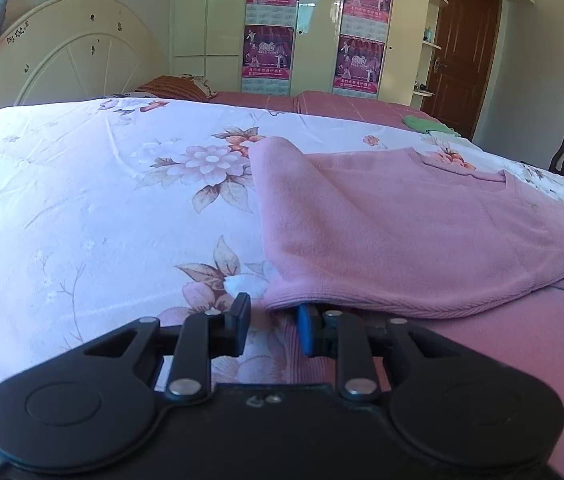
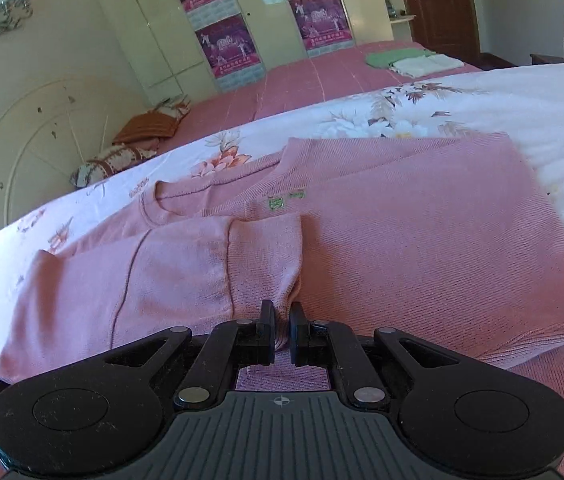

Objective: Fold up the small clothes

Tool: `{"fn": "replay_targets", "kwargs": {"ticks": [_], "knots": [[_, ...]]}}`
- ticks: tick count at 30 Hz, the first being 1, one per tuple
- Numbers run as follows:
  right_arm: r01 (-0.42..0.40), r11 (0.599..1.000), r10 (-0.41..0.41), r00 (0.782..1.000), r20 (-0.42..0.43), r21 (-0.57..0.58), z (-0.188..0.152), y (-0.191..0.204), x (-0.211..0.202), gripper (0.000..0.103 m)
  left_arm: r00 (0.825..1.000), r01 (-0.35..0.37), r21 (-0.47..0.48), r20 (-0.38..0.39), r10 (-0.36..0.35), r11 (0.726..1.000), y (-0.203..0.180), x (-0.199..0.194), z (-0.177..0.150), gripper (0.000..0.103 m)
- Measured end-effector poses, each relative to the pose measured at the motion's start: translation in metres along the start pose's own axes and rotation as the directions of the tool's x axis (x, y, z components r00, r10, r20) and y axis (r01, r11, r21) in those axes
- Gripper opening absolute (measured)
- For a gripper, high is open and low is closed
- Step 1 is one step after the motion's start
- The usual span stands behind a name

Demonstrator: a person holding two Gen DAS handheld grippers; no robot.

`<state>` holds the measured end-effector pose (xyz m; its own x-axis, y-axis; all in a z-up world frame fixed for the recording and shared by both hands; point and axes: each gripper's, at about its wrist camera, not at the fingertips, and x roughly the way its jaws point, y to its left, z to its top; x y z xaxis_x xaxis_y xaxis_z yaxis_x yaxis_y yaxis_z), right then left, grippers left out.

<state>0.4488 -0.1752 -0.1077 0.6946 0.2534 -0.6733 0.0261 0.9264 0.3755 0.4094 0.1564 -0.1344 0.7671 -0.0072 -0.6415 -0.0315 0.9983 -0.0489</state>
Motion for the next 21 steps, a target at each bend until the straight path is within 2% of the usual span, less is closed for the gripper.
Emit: {"fn": "replay_targets", "kwargs": {"ticks": [3,6,7,10,12,16,18,21], "knots": [[0.0,1.0,0.0,1.0,0.007,0.0,0.0,0.005,-0.001,0.006,1.0,-0.002,0.006,-0.005,0.002,1.0,-0.001,0.002,0.002,0.024],[-0.013,1.0,0.013,0.997,0.081,-0.01,0.003,0.008,-0.016,0.006,1.0,-0.005,0.014,-0.008,0.005,1.0,-0.001,0.002,0.002,0.026],[0.007,1.0,-0.004,0.996,0.093,-0.03,0.002,0.01,-0.017,0.006,1.0,-0.005,0.017,-0.008,0.005,1.0,-0.001,0.002,0.002,0.026],[0.06,0.998,-0.059,0.998,0.028,-0.018,-0.004,0.001,-0.002,0.006,1.0,-0.008,0.026,-0.011,0.009,1.0,-0.002,0.002,0.003,0.026],[0.035,0.999,-0.035,0.998,0.047,0.012,-0.005,-0.003,-0.005,0.006,1.0,-0.013,0.023,-0.006,0.013,1.0,-0.001,-0.001,0.002,0.028],[0.025,1.0,-0.026,0.998,0.049,0.004,-0.004,-0.003,-0.007,0.006,1.0,-0.013,0.043,-0.011,0.013,0.999,0.001,-0.014,-0.005,0.032],[0.013,1.0,-0.014,0.998,0.061,0.021,-0.002,-0.006,-0.01,0.006,1.0,-0.015,0.042,0.009,0.014,0.999,0.005,-0.028,-0.007,0.032],[0.009,1.0,-0.01,0.998,0.065,0.006,0.001,-0.007,-0.012,0.006,0.996,0.006,0.005,0.092,-0.007,1.0,0.01,-0.042,0.002,0.03]]}}
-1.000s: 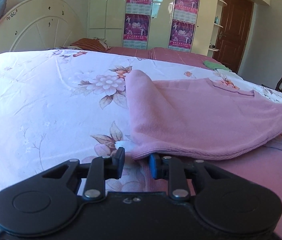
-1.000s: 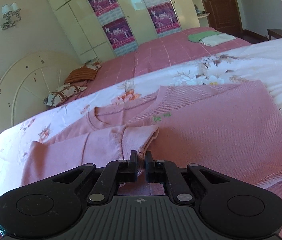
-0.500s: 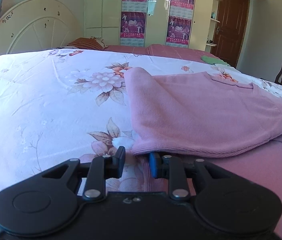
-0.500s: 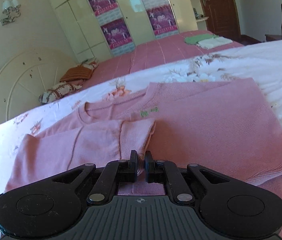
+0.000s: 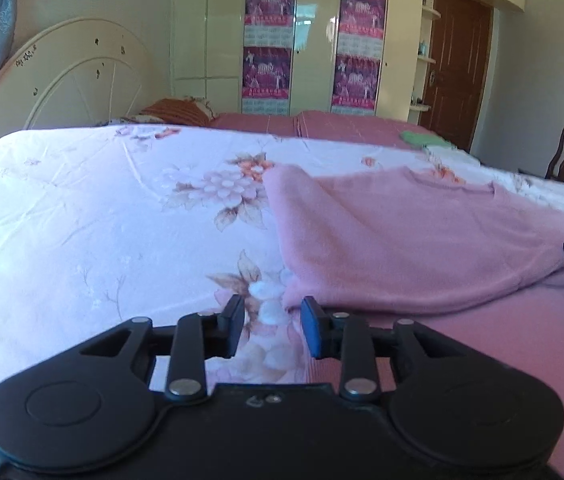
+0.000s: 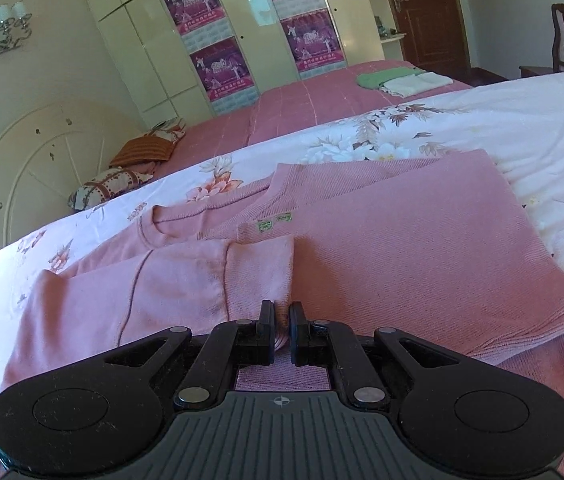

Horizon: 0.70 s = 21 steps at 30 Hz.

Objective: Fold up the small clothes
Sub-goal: 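Pinch the folded sleeve edge with the right tool and straighten it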

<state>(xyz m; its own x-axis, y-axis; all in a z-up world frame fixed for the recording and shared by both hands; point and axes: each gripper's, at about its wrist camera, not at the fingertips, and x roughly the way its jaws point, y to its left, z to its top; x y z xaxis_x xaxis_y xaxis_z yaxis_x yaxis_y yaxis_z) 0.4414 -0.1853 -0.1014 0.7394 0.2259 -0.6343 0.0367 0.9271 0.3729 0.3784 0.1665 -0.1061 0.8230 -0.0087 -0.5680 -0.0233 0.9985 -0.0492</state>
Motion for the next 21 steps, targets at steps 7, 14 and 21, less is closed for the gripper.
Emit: {"fn": "replay_targets", "kwargs": {"ticks": [7,14,21], "knots": [[0.016,0.999,-0.014,0.998,0.063,-0.031,0.003,0.004,-0.007,0.006,0.977,0.161,-0.142,-0.116,-0.178,0.977,-0.009,0.061,0.011,0.03],[0.068,0.998,-0.068,0.997,0.027,-0.004,0.004,-0.018,-0.007,0.004,0.989,0.139,-0.156,-0.026,-0.145,0.978,0.002,0.058,0.034,0.049],[-0.032,0.998,0.032,0.999,0.011,0.046,0.038,-0.022,0.024,0.043,0.989,0.144,-0.106,-0.008,-0.146,0.984,-0.008,0.102,0.076,0.048]]}}
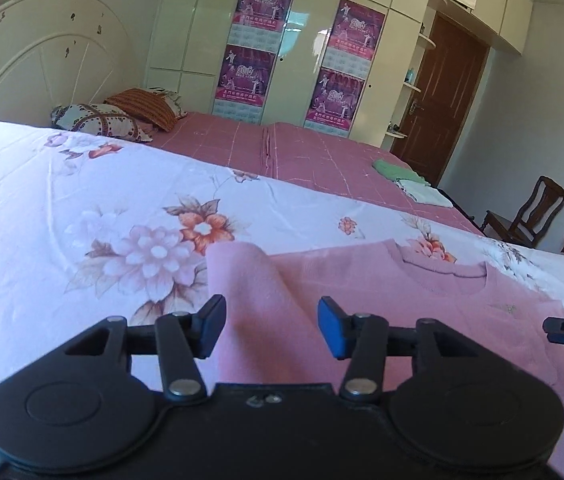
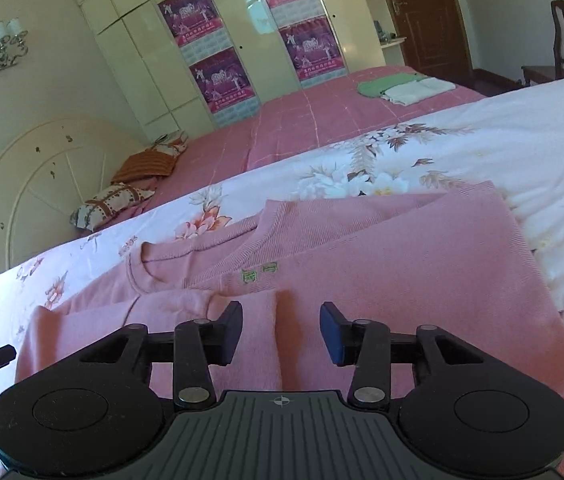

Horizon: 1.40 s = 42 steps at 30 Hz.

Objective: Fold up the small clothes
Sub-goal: 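Pinch the folded sleeve edge with the right tool and straighten it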

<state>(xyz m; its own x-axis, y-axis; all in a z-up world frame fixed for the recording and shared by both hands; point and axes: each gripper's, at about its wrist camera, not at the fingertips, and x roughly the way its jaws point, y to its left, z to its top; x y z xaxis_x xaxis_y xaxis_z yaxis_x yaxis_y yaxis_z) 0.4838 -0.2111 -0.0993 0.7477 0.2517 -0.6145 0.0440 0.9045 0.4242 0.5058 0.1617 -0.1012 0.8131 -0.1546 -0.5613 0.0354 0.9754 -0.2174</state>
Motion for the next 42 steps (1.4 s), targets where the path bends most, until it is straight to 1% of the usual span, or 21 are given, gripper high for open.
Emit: {"fn": "replay_targets", "kwargs": {"ticks": [3,5,6,7,9,10,12,16,19,22,25,28,31,32,33,34,35,38,39,40,42], "knots": [[-0.068,0.997,0.069,0.997,-0.047,0.021,0.007,-0.001,0.02,0.042,1.0,0.025,0.058,-0.015,-0.024,0.998,-0.011,0.016,0.003,0.048],[-0.054,0.998,0.052,0.994,-0.098,-0.021,0.007,0.006,0.033,0.042,0.998,0.017,0.075,-0.061,-0.013,0.997,-0.013,0.03,0.0,0.048],[-0.059,0.997,0.055,0.993,-0.1,-0.043,0.004,0.01,0.036,0.028,0.997,0.005,0.077,-0.082,0.001,0.997,-0.012,0.036,-0.003,0.048],[-0.072,0.995,0.064,0.992,-0.105,-0.075,0.003,0.014,0.037,0.002,0.997,-0.006,0.08,-0.082,0.013,0.997,-0.011,0.037,-0.005,0.048],[-0.064,0.987,0.06,0.998,-0.032,-0.146,-0.002,0.025,0.024,0.004,0.998,-0.009,0.083,-0.061,0.014,0.996,-0.008,0.034,-0.007,0.049],[-0.065,0.986,0.071,0.997,0.036,-0.153,-0.001,0.028,0.01,0.004,0.998,-0.012,0.086,-0.066,0.018,0.996,-0.007,0.035,-0.009,0.049],[-0.046,0.989,0.06,0.993,0.097,-0.142,-0.003,0.027,-0.007,0.004,0.996,-0.018,0.09,-0.084,0.026,0.996,-0.004,0.04,-0.012,0.049],[0.051,0.986,-0.054,0.998,-0.017,-0.157,-0.017,0.018,0.02,0.004,0.999,-0.029,0.075,-0.044,0.032,0.997,-0.006,0.034,-0.004,0.05],[0.051,0.99,-0.048,0.999,0.023,-0.134,-0.018,0.018,0.015,0.004,1.0,-0.02,0.121,-0.011,0.021,0.993,-0.013,0.038,0.006,0.058],[0.06,0.99,-0.06,0.998,0.005,-0.124,-0.019,0.016,0.02,0.004,0.994,-0.047,0.135,-0.092,0.059,0.99,-0.009,0.068,0.008,0.058],[0.051,0.995,-0.051,0.999,-0.006,-0.085,-0.019,0.009,0.023,0.004,0.994,-0.062,0.155,-0.076,0.075,0.986,-0.003,0.074,0.003,0.06],[0.049,0.996,-0.05,0.999,-0.013,-0.08,-0.018,0.009,0.024,0.004,0.991,-0.105,0.199,-0.064,0.12,0.974,-0.011,0.06,0.0,0.059],[0.025,0.998,-0.027,0.999,-0.04,-0.051,-0.011,0.006,0.018,0.004,0.996,-0.083,0.19,-0.015,0.087,0.978,-0.02,0.021,-0.012,0.065],[0.021,0.998,-0.022,0.999,-0.03,-0.052,-0.009,0.007,0.012,0.014,0.997,-0.081,0.198,0.001,0.083,0.977,-0.025,0.008,-0.018,0.068],[0.02,0.998,-0.021,1.0,-0.011,-0.067,-0.009,0.008,0.004,0.036,0.997,-0.078,0.202,0.009,0.078,0.976,-0.029,-0.001,-0.024,0.069],[0.005,0.997,-0.005,1.0,-0.004,-0.079,-0.01,0.009,-0.003,0.045,0.998,-0.068,0.195,0.007,0.068,0.978,-0.032,-0.01,-0.031,0.069],[-0.016,0.997,0.015,1.0,-0.014,-0.081,-0.011,0.009,-0.008,0.048,0.998,-0.057,0.184,-0.002,0.059,0.981,-0.035,-0.014,-0.038,0.069],[-0.034,0.996,0.027,0.996,-0.08,-0.082,-0.023,0.011,-0.01,0.047,0.993,-0.072,0.186,-0.075,0.087,0.98,-0.036,-0.006,-0.059,0.068],[-0.036,0.994,0.025,0.994,-0.104,-0.101,-0.029,0.013,-0.008,0.034,0.994,-0.076,0.184,-0.058,0.088,0.98,-0.034,-0.005,-0.064,0.068],[0.014,0.987,-0.031,0.994,-0.104,-0.16,-0.036,0.018,-0.005,0.024,0.994,-0.076,0.177,-0.068,0.09,0.981,-0.033,-0.004,-0.061,0.068],[0.048,0.978,-0.065,0.995,-0.08,-0.202,-0.04,0.023,-0.006,0.02,0.99,-0.095,0.179,-0.082,0.111,0.979,-0.037,-0.008,-0.051,0.063]]}}
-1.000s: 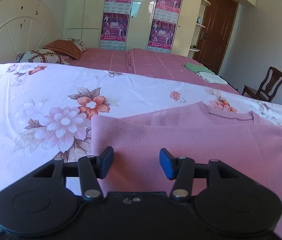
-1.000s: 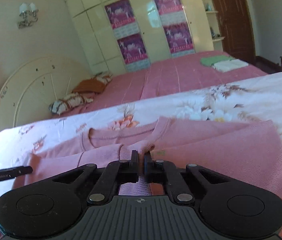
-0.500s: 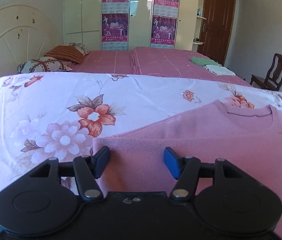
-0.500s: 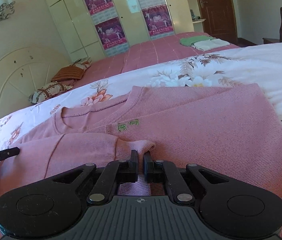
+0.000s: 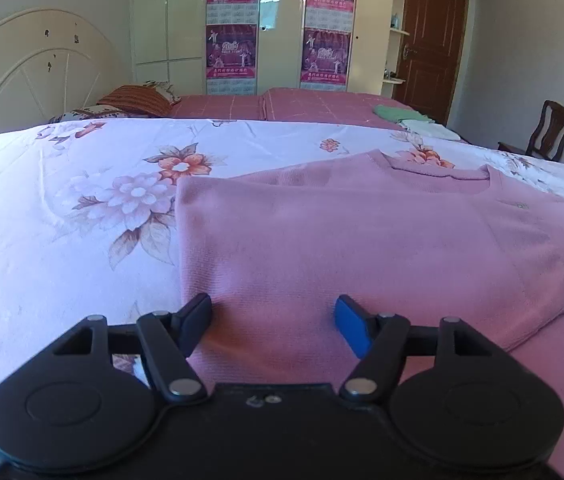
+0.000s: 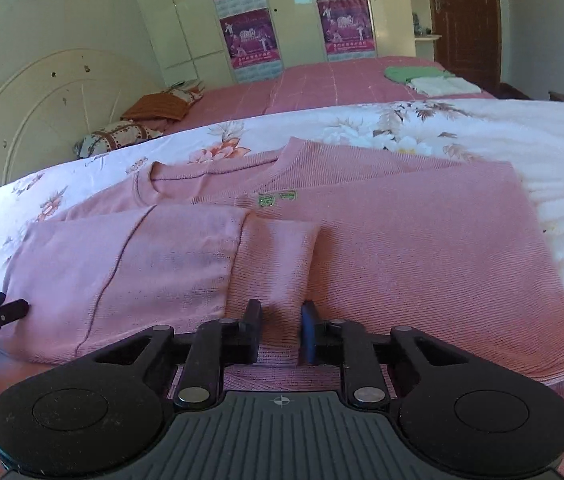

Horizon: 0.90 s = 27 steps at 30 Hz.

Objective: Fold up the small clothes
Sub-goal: 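Pinch the folded sleeve edge with the right tool and straighten it, then move both open tools down to the hem of the pink sweatshirt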

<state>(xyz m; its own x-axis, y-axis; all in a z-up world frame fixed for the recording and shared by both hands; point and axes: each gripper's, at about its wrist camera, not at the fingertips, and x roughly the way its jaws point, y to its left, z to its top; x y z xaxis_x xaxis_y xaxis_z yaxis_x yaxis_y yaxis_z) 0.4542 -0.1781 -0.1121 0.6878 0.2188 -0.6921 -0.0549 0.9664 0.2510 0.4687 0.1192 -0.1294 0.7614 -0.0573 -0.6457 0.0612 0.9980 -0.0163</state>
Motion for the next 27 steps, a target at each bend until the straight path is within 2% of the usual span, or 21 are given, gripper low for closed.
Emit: {"fn": "replay_targets", "kwargs": {"ticks": [1,2,3,4,6,8,9,15,20,24,25,27], "knots": [[0.029,1.0,-0.029,1.0,0.011,0.003,0.001,0.003,-0.003,0.021,1.0,-0.001,-0.003,0.026,0.001,1.0,0.0,-0.007,0.003,0.064],[0.06,0.998,-0.059,0.997,0.046,-0.009,0.002,0.007,-0.01,0.021,0.998,0.017,-0.012,0.054,-0.016,1.0,-0.001,-0.015,0.004,0.07],[0.054,0.998,-0.052,0.995,0.084,-0.021,0.002,0.012,-0.018,0.021,0.998,0.03,-0.018,0.062,-0.029,0.999,-0.004,-0.021,0.003,0.073],[0.013,1.0,-0.01,0.995,0.097,-0.029,0.001,0.017,-0.024,0.021,0.998,0.028,-0.015,0.061,-0.027,0.999,-0.008,-0.024,0.001,0.073],[-0.023,0.998,0.029,0.996,0.088,-0.063,-0.004,0.03,-0.025,0.021,0.999,0.01,0.001,0.032,-0.01,1.0,-0.016,-0.019,-0.007,0.073],[-0.016,0.992,0.023,0.998,0.06,-0.126,-0.013,0.043,-0.015,0.021,1.0,-0.016,-0.009,-0.022,0.016,1.0,-0.018,-0.008,-0.017,0.072],[-0.005,0.99,0.01,0.999,0.031,-0.14,-0.018,0.044,-0.006,0.021,1.0,-0.023,-0.008,0.002,0.023,1.0,-0.019,-0.011,-0.021,0.072],[-0.015,0.985,0.028,0.997,0.07,-0.173,-0.03,0.039,0.001,0.027,0.999,-0.037,-0.01,0.003,0.037,0.999,-0.019,-0.015,-0.024,0.073],[-0.03,0.988,0.045,0.994,0.098,-0.149,-0.015,0.037,-0.01,0.027,1.0,-0.011,-0.028,0.025,0.012,1.0,-0.035,-0.017,-0.014,0.076],[-0.031,0.977,0.056,0.992,0.114,-0.209,0.009,0.049,0.011,0.027,0.999,-0.006,0.002,0.034,0.006,1.0,-0.062,-0.002,-0.004,0.077],[-0.008,0.974,0.034,0.993,0.11,-0.228,0.013,0.051,0.02,0.027,1.0,-0.007,0.007,0.015,0.007,1.0,-0.066,0.003,-0.003,0.077],[0.051,0.97,-0.043,0.998,0.038,-0.238,0.017,0.044,0.042,0.027,0.999,-0.009,0.01,-0.031,0.01,1.0,-0.069,0.015,-0.005,0.081]]}}
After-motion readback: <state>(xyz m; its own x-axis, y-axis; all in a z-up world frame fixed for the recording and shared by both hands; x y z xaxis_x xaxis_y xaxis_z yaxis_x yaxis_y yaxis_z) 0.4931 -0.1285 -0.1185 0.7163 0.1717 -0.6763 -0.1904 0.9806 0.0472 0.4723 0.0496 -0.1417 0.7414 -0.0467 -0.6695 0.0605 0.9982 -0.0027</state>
